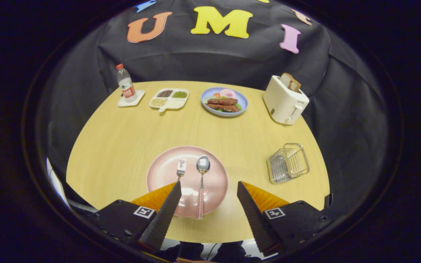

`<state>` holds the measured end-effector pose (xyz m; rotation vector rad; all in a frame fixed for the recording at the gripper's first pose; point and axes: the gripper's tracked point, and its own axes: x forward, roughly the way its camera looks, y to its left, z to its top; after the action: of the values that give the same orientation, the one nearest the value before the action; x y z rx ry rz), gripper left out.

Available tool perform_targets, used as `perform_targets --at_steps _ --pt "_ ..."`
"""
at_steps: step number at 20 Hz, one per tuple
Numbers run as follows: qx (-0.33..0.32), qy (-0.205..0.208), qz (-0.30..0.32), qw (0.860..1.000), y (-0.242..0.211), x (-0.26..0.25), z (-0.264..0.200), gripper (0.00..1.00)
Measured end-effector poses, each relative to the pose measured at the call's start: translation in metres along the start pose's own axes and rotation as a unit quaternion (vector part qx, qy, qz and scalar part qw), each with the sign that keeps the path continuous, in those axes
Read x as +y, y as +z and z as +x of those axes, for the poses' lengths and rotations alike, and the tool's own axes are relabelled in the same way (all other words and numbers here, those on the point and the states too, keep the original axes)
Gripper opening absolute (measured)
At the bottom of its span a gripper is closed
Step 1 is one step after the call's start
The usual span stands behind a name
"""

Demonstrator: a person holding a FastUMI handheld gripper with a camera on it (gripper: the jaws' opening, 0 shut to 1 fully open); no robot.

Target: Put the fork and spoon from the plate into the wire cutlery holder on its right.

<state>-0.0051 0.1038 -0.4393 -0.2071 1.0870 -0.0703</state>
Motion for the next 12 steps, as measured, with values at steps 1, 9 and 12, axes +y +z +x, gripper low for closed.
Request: perform_targets --at_steps 1,9,12 --pt "0.005 -0.001 -0.005 1.000 -0.005 0.001 0.011 0.88" --pt "0.057 0.003 0.020 0.998 -0.040 0.013 0.072 0.53" --pt "0.062 0.001 0.014 0.998 -0.047 0.016 0.083 0.43"
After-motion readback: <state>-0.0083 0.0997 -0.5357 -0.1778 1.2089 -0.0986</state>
